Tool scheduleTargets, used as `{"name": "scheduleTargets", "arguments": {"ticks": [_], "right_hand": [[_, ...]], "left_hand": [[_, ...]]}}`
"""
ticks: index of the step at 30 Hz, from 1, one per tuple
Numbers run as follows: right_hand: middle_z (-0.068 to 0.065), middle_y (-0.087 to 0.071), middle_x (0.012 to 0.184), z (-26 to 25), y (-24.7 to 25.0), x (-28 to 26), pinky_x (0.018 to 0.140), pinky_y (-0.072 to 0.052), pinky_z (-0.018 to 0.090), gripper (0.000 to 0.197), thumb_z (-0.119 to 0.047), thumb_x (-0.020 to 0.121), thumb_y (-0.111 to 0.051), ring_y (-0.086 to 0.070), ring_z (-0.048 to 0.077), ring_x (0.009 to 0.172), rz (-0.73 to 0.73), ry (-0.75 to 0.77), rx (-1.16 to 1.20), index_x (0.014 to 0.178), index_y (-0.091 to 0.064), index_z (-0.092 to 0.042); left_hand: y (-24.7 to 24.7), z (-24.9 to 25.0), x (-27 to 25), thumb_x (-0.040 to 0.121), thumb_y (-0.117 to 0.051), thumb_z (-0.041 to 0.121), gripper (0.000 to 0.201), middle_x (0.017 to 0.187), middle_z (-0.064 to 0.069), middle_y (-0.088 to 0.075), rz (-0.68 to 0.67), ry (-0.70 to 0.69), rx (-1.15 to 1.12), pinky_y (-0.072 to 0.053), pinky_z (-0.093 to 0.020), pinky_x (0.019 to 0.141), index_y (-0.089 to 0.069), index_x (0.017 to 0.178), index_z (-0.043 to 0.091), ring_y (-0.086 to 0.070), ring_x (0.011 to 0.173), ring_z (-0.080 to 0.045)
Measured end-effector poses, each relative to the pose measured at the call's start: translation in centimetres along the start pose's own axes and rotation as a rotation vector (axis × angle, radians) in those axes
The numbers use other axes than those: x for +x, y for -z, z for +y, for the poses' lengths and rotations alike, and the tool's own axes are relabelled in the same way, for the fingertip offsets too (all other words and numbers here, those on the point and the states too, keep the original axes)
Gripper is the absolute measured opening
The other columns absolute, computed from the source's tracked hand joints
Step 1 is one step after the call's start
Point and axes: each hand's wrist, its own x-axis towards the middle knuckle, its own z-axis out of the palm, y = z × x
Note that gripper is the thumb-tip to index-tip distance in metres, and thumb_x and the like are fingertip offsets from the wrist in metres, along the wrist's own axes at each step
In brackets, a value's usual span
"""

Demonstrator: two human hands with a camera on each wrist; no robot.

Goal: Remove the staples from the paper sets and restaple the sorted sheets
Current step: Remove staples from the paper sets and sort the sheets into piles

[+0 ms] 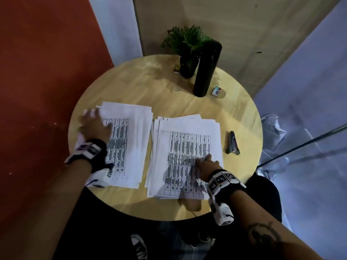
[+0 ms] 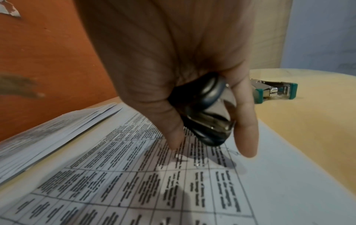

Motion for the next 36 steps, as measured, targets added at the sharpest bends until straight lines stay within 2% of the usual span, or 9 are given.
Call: {"name": "scheduleTargets", "arguments": {"ticks": [4, 8, 15, 21, 23, 26, 30, 33, 36], "right_hand": [[0.024, -0.002, 0.153, -0.7, 0.2, -0.1, 0.105, -0.032, 0.058, 0.039, -0.019, 0.094, -0.036, -0.017, 0.055, 0.133, -0.014, 0.007, 0.008, 0.133, -0.038, -0.019], [0.022, -0.007, 0.151, -0.2, 0.2, 0.2, 0.1, -0.036, 0.055, 0.038, -0.012, 0.093, -0.037, -0.02, 0.052, 0.132, -0.007, -0.025, 0.004, 0.13, -0.042, -0.018], [0.02, 0.005, 0.155, -0.2, 0.0, 0.0, 0.105, -0.032, 0.058, 0.047, -0.008, 0.091, -0.043, -0.007, 0.053, 0.136, -0.025, -0.001, 0.056, 0.136, -0.036, -0.016], [0.02, 0.008, 0.155, -0.3, 0.1, -0.3, 0.108, -0.027, 0.056, 0.054, -0.005, 0.092, -0.038, -0.001, 0.052, 0.137, -0.026, 0.01, 0.076, 0.143, -0.028, -0.019], [0.02, 0.009, 0.155, -0.2, 0.1, -0.4, 0.107, -0.029, 0.056, 0.055, -0.005, 0.093, -0.038, 0.0, 0.052, 0.138, -0.024, 0.005, 0.077, 0.145, -0.026, -0.019], [0.021, 0.009, 0.155, -0.3, 0.1, -0.7, 0.108, -0.029, 0.056, 0.055, -0.005, 0.094, -0.037, 0.0, 0.052, 0.138, -0.021, 0.006, 0.068, 0.146, -0.024, -0.018], [0.022, 0.008, 0.154, -0.4, 0.3, -0.9, 0.108, -0.028, 0.055, 0.055, -0.006, 0.094, -0.035, -0.001, 0.053, 0.137, -0.015, 0.011, 0.048, 0.146, -0.023, -0.018], [0.022, 0.008, 0.154, -0.4, 0.2, -0.8, 0.106, -0.03, 0.055, 0.057, -0.005, 0.093, -0.037, -0.001, 0.054, 0.137, -0.019, 0.011, 0.048, 0.146, -0.022, -0.018], [0.022, 0.007, 0.154, -0.4, 0.3, -0.9, 0.107, -0.03, 0.056, 0.054, -0.007, 0.094, -0.036, -0.001, 0.054, 0.137, -0.023, 0.013, 0.057, 0.145, -0.024, -0.018]], "left_hand": [[-4.9, 8.4, -4.5, 0.087, -0.064, 0.029, 0.063, 0.148, -0.015, -0.036, -0.307, -0.306, -0.117, -0.03, -0.041, 0.108, -0.038, 0.142, 0.011, -0.031, 0.135, -0.032], [-9.6, 13.6, -6.8, 0.077, -0.073, 0.046, 0.098, 0.152, -0.016, -0.03, -0.515, -0.166, -0.114, -0.026, -0.044, 0.113, -0.018, 0.149, 0.009, -0.028, 0.139, -0.033], [-10.8, 14.5, -5.9, 0.067, -0.081, 0.044, 0.095, 0.141, -0.015, -0.044, -0.409, 0.091, -0.255, -0.038, -0.045, 0.105, -0.031, 0.14, 0.01, -0.043, 0.129, -0.035], [-10.3, 14.0, -4.5, 0.069, -0.082, 0.035, 0.077, 0.125, -0.003, -0.054, -0.543, 0.268, -0.616, -0.043, -0.027, 0.078, -0.047, 0.131, 0.007, -0.057, 0.103, -0.026], [-10.2, 13.6, -4.2, 0.064, -0.082, 0.042, 0.063, 0.116, -0.006, -0.064, -0.544, 0.234, -0.599, -0.05, -0.03, 0.078, -0.06, 0.113, 0.008, -0.062, 0.099, -0.028], [-9.5, 13.2, -4.2, 0.079, -0.074, 0.033, 0.03, 0.1, -0.015, -0.066, -0.51, 0.094, -0.426, -0.047, -0.033, 0.081, -0.056, 0.083, 0.01, -0.062, 0.098, -0.032], [-9.0, 13.1, -4.0, 0.083, -0.071, 0.025, 0.046, 0.07, -0.013, -0.049, -0.446, -0.015, -0.331, -0.031, -0.029, 0.061, -0.035, 0.057, 0.011, -0.049, 0.071, -0.025], [-9.2, 13.0, -3.9, 0.086, -0.067, 0.021, 0.049, 0.057, -0.007, -0.039, -0.415, -0.036, -0.282, -0.027, -0.031, 0.058, -0.032, 0.054, 0.01, -0.044, 0.066, -0.026], [-9.5, 12.7, -4.4, 0.085, -0.067, 0.014, 0.02, 0.091, -0.023, -0.063, -0.285, -0.052, -0.315, -0.044, -0.037, 0.078, -0.053, 0.08, 0.001, -0.059, 0.091, -0.036]]}}
